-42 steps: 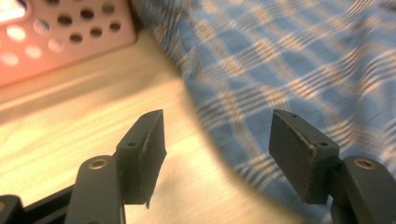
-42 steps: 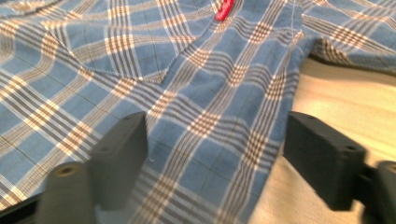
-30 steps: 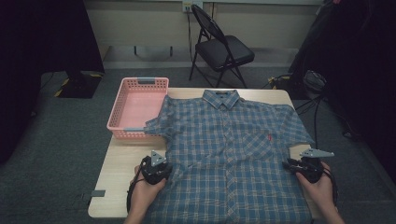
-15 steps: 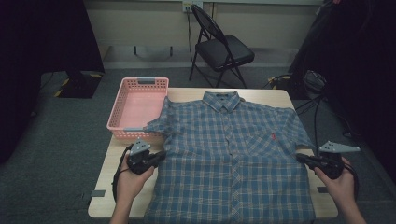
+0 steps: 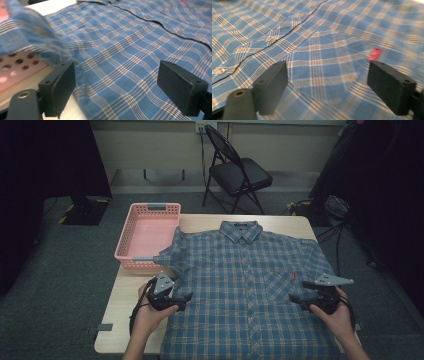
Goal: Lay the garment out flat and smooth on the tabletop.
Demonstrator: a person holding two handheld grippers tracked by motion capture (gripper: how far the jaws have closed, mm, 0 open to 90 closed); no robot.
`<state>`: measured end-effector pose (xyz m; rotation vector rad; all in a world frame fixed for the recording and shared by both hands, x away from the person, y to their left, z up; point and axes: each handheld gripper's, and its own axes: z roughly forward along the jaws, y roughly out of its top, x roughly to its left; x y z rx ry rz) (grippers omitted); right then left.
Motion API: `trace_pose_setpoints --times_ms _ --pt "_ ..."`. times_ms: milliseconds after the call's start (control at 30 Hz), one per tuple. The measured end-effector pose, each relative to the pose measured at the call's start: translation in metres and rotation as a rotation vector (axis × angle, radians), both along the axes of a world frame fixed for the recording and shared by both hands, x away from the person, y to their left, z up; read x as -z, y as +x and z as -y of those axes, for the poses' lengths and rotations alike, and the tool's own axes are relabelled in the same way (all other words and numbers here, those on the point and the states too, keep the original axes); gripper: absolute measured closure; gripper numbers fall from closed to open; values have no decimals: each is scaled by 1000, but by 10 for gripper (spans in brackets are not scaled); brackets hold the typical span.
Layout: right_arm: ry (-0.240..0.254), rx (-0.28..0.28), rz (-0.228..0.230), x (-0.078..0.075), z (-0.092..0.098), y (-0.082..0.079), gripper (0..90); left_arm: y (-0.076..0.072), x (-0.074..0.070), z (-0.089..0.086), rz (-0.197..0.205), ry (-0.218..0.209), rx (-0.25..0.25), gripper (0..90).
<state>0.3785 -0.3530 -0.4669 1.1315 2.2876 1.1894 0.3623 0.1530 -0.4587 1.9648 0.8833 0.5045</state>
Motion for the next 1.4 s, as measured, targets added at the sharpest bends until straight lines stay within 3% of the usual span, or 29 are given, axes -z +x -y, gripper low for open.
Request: trace_pose_setpoints --times_ms 133,233,367,967,1400 --pt "-41 -29 -51 21 -10 11 118 4 4 4 -35 -3 17 149" --pt "-94 -13 -67 29 -11 15 110 3 5 6 -46 14 57 149" --pt "-109 -20 -52 31 -11 15 103 0 5 8 -49 42 100 149" --pt "-110 -18 -51 31 -12 16 97 -9 9 -15 -54 54 102 155" --pt "-110 -19 -51 31 -12 16 97 -9 15 -34 -61 55 67 155"
